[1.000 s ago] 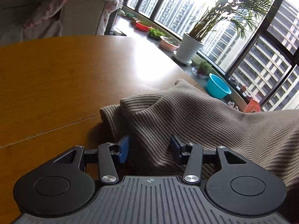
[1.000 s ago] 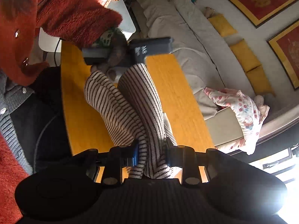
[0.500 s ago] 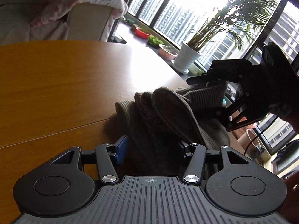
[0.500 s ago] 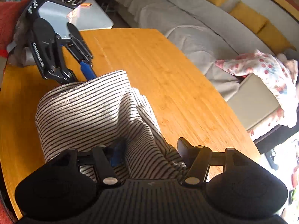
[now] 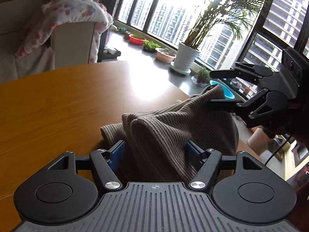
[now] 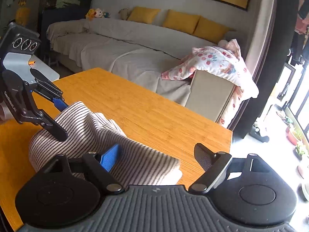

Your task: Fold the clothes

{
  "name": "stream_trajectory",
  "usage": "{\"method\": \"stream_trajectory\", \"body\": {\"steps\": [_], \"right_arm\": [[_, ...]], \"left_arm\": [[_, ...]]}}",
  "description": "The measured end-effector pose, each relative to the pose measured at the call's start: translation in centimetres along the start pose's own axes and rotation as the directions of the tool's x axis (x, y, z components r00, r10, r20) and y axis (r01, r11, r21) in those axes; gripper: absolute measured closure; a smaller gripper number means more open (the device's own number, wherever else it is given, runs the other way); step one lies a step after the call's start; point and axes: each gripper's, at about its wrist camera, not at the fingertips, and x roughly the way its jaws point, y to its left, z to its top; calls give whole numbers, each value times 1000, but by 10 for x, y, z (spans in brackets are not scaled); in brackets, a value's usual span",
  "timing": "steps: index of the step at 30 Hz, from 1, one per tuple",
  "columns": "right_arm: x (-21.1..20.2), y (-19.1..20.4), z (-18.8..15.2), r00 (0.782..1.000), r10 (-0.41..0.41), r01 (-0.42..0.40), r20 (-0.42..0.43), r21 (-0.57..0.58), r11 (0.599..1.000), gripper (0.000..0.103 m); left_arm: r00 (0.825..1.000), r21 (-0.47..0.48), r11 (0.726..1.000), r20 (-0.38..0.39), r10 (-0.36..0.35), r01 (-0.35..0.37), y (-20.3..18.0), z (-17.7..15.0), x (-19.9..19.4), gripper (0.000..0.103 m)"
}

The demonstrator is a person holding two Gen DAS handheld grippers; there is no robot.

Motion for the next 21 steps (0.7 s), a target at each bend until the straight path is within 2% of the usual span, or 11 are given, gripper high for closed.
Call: {"method": "stream_trajectory", "body": {"steps": [4, 7, 10, 15, 17, 18, 20, 21], "right_arm": [[15, -4, -9, 995, -100, 100, -12, -10, 995, 13], [52, 0, -20, 981, -179, 176, -77, -39, 984, 11], [71, -12, -28, 980, -172, 179, -95, 69, 981, 7], [65, -17, -29, 978, -184, 200, -104, 180, 963, 5], [46, -19, -29, 982, -158, 180, -103, 261, 948, 5], [31, -23, -33, 989, -113, 140, -96, 338, 931, 3], [1, -31, -41, 997, -16, 48, -69, 492, 869, 0], [-8, -33, -49, 997, 58, -16, -56, 569, 822, 0]], "left_arm": [[997, 30, 997, 3, 73, -73, 4, 12, 15, 28], [994, 54, 993, -29, 104, -103, 8, 13, 31, 21], [994, -6, 995, -44, 97, -97, 21, 14, 35, 17], [995, -8, 996, -31, 91, -92, 22, 12, 29, 13], [997, 7, 997, -16, 76, -76, 19, 14, 19, 14], [998, 16, 998, -4, 65, -65, 18, 16, 13, 14], [999, 49, 998, 42, 25, -27, 14, 22, 0, 13], [998, 60, 998, 61, -4, 1, 13, 26, -5, 12]]}}
